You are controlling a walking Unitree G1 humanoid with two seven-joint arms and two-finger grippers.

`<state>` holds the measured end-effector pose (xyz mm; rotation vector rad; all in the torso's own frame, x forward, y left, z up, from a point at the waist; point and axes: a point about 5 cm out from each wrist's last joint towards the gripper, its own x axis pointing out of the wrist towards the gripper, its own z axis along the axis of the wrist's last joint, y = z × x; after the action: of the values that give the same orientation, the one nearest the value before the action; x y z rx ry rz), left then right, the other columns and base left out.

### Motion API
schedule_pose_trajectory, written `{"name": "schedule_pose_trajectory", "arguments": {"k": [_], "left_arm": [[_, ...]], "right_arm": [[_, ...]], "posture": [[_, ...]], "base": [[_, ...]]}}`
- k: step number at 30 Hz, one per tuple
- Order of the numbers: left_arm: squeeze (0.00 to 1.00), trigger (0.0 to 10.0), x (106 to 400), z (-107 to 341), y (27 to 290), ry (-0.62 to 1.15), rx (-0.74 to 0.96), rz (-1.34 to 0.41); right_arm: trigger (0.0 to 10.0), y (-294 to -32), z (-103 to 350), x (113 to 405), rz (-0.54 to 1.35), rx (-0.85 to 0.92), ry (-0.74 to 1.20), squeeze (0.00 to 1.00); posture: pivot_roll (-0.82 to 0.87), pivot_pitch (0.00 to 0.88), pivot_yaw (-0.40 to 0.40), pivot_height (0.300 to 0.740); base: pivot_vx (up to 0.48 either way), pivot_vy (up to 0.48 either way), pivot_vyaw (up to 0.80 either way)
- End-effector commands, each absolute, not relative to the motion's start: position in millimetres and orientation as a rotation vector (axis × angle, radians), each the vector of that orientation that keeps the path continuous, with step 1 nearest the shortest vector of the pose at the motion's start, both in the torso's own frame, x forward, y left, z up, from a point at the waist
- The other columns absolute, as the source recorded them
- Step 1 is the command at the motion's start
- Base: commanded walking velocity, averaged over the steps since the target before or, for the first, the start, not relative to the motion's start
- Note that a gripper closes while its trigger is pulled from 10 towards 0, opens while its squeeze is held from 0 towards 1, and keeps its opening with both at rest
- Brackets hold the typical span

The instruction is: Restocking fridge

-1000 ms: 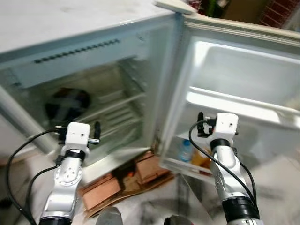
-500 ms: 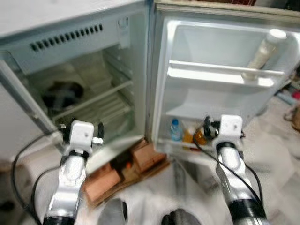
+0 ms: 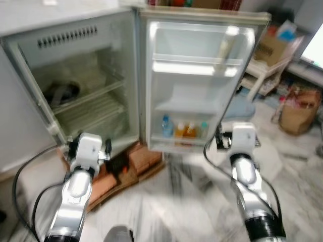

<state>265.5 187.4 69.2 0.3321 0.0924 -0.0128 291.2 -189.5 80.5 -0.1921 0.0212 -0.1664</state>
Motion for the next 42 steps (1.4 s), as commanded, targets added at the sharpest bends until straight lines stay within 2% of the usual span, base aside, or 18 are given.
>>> {"name": "schedule_pose_trajectory", "arguments": {"k": [1,12,18,26,33,36,42], "left_arm": [[0.00,10.0,267,70,192,0.100,0.344,0.000],[0.00,10.0,266,66,191,0.119,0.353,-0.011],[0.00,10.0,263,59,184,0.169,0.361,-0.088],[0.00,10.0,274,62,181,0.176,0.406,-0.147],[0.00,10.0,272,58,176,0.189,0.395,-0.128],[0.00,10.0,268,54,177,0.203,0.392,-0.113],[0.00,10.0,265,52,183,0.222,0.420,-0.091]], "right_arm": [[10.0,-181,87,295,-0.136,-0.176,-0.010,0.00],[10.0,-182,85,294,-0.134,-0.121,-0.010,0.00],[10.0,-192,79,285,-0.200,-0.111,-0.008,0.00],[10.0,-197,69,274,-0.234,-0.095,0.024,0.00],[10.0,-184,63,278,-0.086,-0.068,0.077,0.00],[10.0,-171,57,284,0.052,-0.036,0.134,0.00],[10.0,-160,68,292,0.143,-0.065,0.069,0.00]], "posture": [[0.06,0.050,-0.040,0.740],[0.06,0.048,-0.032,0.740],[0.03,0.051,0.042,0.740],[0.03,0.062,0.038,0.740],[0.05,0.065,-0.005,0.740],[0.06,0.061,-0.010,0.740],[0.08,0.063,-0.014,0.740]], "base": [[0.428,0.000,0.00],[0.424,0.000,0.00],[0.390,-0.273,0.00],[0.345,-0.329,0.00],[0.000,-0.464,0.00],[0.000,-0.480,0.00],[0.000,-0.476,0.00]]}}
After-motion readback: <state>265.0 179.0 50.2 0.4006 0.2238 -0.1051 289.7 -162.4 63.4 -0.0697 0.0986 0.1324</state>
